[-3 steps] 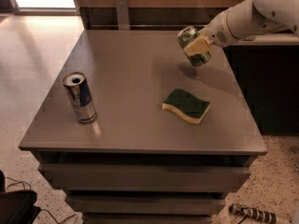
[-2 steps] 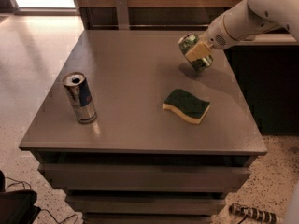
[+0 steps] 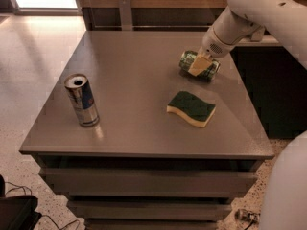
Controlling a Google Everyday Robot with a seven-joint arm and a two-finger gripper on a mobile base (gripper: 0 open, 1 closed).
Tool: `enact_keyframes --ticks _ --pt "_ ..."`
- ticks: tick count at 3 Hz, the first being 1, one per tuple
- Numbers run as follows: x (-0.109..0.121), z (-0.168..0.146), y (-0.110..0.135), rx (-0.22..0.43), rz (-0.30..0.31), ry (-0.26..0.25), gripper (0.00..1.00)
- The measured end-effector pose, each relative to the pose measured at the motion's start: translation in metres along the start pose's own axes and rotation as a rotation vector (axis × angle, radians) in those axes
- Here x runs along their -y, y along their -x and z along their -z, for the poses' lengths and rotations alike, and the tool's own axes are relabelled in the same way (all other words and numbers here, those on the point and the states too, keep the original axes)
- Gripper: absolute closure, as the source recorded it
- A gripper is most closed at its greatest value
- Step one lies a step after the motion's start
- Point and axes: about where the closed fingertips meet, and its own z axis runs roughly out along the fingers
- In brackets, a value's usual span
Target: Knock green can over
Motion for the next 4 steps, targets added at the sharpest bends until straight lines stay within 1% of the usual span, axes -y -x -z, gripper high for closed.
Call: enact_keyframes --ticks 1,2,3,4 --pt "-0.0109 -0.0157 0.0017 -0.066 0.05 0.054 1.0" --pt "-0.0119 -0.0163 0.0032 -0.073 0.057 0.063 1.0" --pt "-0.013 -0.0186 0.0028 -0.074 0.057 0.066 0.81" --pt "-0.0126 -0.0173 0.0034 -0.074 0.057 0.066 0.59"
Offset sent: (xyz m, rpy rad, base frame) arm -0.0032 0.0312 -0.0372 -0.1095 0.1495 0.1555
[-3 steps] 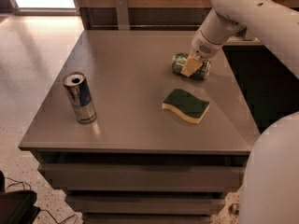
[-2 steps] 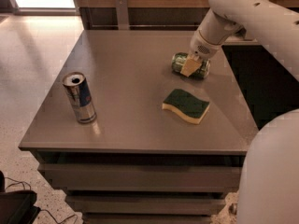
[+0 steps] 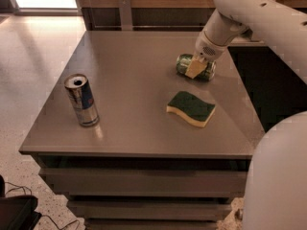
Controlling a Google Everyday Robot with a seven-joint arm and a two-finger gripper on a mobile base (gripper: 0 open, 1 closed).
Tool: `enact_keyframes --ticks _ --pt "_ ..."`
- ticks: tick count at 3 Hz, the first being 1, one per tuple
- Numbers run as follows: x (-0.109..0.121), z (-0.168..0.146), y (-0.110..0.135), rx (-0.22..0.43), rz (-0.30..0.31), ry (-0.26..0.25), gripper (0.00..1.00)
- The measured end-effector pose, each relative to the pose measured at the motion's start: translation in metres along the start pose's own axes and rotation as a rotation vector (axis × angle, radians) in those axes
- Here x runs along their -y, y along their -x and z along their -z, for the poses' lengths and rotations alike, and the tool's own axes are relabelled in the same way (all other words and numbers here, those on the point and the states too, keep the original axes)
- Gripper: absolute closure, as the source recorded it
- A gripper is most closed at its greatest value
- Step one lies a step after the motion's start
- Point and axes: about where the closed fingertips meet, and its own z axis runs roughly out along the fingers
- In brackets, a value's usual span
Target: Knock green can over
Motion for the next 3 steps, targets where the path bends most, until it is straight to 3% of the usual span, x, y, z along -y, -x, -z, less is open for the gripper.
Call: enact_keyframes --ticks 2,3 --pt "-0.0008 -0.0022 0.0002 -0.001 0.001 0.004 0.12" --pt "-0.0016 -0.0041 0.0003 -0.003 0.001 0.007 0.0"
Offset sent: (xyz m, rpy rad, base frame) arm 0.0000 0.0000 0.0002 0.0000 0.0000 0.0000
